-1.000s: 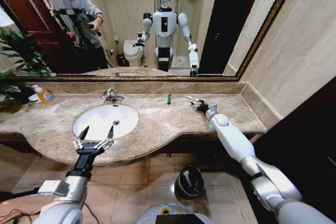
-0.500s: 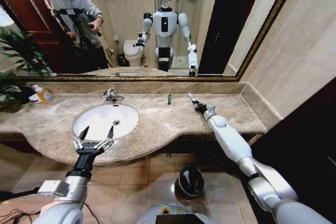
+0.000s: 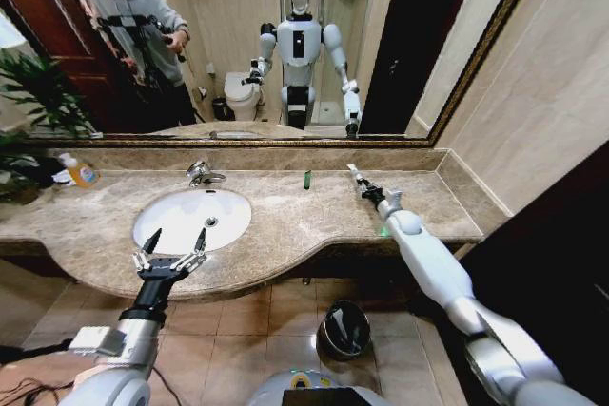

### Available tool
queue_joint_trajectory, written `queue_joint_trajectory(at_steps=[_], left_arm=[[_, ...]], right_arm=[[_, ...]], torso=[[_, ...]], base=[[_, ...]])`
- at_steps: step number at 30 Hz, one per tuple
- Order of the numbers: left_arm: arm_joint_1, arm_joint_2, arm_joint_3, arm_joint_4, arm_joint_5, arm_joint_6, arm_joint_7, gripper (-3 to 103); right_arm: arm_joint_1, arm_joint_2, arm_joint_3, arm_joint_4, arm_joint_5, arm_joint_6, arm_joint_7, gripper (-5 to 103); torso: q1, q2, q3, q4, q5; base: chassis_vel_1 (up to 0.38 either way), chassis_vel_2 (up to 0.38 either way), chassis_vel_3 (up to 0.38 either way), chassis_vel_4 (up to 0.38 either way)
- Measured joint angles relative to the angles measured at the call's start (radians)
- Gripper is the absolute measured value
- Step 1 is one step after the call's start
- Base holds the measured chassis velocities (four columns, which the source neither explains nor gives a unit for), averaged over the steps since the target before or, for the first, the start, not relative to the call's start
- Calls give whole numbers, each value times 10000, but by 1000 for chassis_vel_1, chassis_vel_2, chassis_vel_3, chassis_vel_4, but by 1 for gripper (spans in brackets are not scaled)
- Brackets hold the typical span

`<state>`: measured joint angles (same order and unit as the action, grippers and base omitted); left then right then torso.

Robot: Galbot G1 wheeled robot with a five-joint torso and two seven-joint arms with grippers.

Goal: Pick up the trash from the sink and place it in the trash bin.

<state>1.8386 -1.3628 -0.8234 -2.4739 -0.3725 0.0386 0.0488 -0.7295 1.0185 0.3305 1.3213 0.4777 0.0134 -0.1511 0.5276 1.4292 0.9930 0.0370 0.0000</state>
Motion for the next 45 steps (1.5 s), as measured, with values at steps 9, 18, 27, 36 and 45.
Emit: queue_joint_trajectory(at_steps=[9,18,27,36,45], left_arm=[[-1,-1,0,0,0,0,0,100],[0,0,1,1,0,0,-1,100],[0,0,0,0,0,0,0,100],[0,0,1,0,0,0,1,100],[0,0,0,0,0,0,-1,100]], right_arm=[[-3578,-421,1894,2407,367,2921,-498,18],[-8310,698,3053,3530,597,6873,-1434,18],[-9752,891,2437,644,-254,8234,-2388,18],[-8400,1423,2036,-1632,-4327,6753,-2177,18],[-6585,2326,1992,-3598,-7569,5280,-2177,18]], torso=[[-2,0,-1,2,1],[-5,1,-2,-4,1],[-2,0,0,-3,1],[-1,0,0,-1,3],[0,-1,1,-1,-3]], base=[[0,0,0,0],[0,0,0,0],[0,0,0,0],[0,0,0,0],[0,0,0,0]])
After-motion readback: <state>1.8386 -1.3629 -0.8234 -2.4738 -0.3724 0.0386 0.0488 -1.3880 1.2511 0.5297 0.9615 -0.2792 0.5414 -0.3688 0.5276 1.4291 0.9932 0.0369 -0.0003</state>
